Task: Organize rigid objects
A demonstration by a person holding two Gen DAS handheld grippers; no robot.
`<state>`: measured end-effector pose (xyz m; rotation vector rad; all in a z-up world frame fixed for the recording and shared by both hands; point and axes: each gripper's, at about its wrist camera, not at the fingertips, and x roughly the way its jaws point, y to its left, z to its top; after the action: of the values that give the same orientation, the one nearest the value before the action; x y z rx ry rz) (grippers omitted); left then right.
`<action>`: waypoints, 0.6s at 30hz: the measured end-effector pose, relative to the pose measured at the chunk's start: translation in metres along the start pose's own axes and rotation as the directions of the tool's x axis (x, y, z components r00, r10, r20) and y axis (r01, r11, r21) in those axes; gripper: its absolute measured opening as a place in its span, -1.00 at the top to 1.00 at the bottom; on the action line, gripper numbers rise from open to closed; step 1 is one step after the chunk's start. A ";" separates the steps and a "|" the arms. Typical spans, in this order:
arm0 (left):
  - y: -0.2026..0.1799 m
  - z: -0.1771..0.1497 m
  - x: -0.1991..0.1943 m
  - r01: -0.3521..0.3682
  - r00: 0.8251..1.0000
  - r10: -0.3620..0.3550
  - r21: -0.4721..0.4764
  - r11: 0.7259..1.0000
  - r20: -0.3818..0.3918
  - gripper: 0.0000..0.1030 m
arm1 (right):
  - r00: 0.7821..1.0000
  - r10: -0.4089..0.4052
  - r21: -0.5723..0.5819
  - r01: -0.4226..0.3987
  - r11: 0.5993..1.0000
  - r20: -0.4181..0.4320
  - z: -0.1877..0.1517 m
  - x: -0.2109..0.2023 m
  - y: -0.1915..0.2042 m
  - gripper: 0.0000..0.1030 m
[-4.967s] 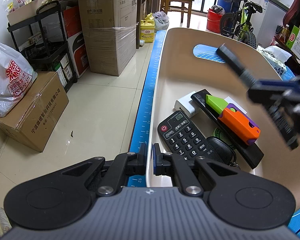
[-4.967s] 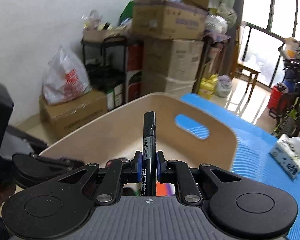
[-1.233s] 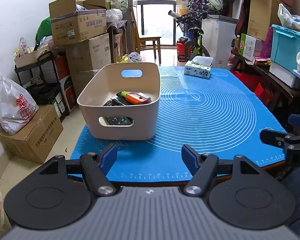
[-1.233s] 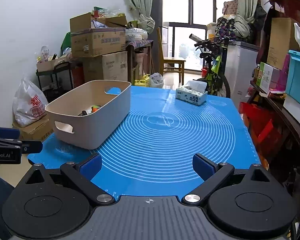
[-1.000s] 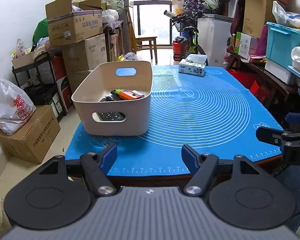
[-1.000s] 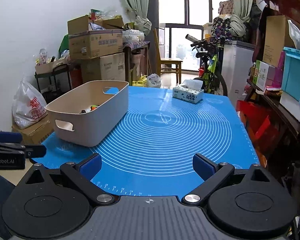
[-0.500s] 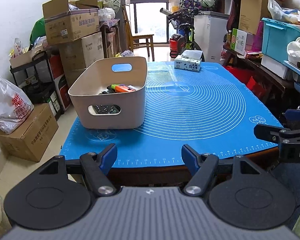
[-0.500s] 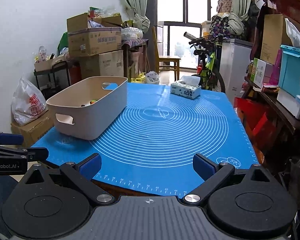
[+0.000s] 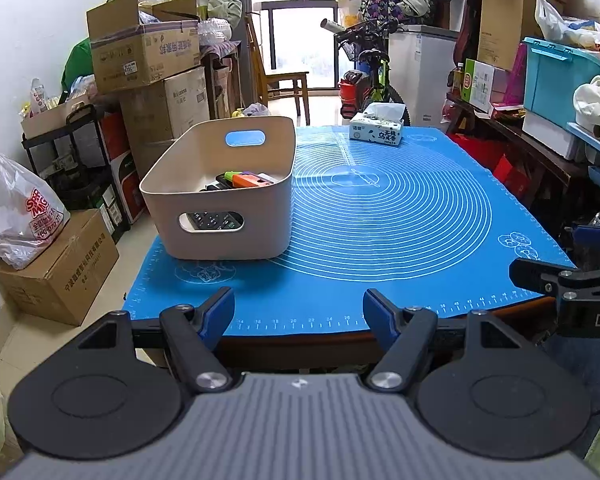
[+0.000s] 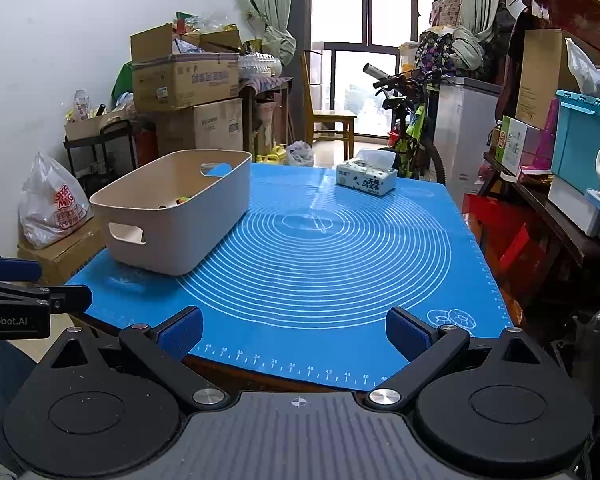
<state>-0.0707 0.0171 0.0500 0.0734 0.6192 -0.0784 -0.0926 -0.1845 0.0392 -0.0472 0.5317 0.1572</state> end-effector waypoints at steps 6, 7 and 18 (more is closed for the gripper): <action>0.000 -0.001 -0.001 -0.001 1.000 0.001 0.008 1.000 -0.003 -0.39 | 1.000 0.001 -0.002 -0.001 1.000 0.001 0.000 0.000 0.001 -0.90; 0.000 -0.001 -0.001 0.000 1.000 0.000 0.007 1.000 -0.003 -0.39 | 1.000 0.001 -0.001 -0.001 1.000 0.001 0.000 0.001 0.001 -0.90; -0.001 -0.001 0.000 0.002 1.000 -0.002 0.011 1.000 -0.007 -0.40 | 1.000 -0.001 0.005 0.001 1.000 -0.002 -0.003 0.000 -0.001 -0.92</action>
<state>-0.0714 0.0158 0.0487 0.0833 0.6261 -0.0831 -0.0944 -0.1861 0.0367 -0.0429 0.5338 0.1548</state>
